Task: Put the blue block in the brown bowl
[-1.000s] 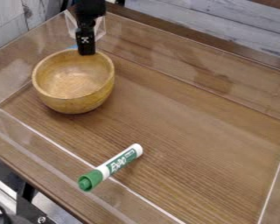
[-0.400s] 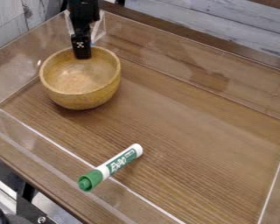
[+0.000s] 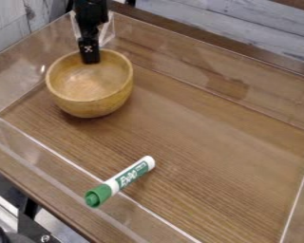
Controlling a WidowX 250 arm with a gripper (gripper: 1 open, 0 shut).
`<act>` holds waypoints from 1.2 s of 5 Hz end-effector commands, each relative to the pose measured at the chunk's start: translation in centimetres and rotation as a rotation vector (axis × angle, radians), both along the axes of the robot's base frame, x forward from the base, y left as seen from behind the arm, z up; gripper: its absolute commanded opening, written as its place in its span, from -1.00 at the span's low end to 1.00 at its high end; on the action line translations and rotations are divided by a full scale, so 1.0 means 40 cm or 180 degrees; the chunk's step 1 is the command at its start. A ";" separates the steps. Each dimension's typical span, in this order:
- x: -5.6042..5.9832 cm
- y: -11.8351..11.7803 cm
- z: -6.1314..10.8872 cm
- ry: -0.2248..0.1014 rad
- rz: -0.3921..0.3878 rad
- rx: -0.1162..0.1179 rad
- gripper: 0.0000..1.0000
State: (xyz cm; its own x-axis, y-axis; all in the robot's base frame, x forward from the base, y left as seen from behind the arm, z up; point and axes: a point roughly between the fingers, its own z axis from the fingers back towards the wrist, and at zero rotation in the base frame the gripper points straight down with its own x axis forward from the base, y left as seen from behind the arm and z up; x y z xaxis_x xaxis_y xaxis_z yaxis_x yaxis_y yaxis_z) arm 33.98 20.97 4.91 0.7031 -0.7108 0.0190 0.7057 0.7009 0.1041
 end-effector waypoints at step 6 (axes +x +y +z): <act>-0.066 0.002 -0.104 0.0140 0.0376 0.0002 -1.00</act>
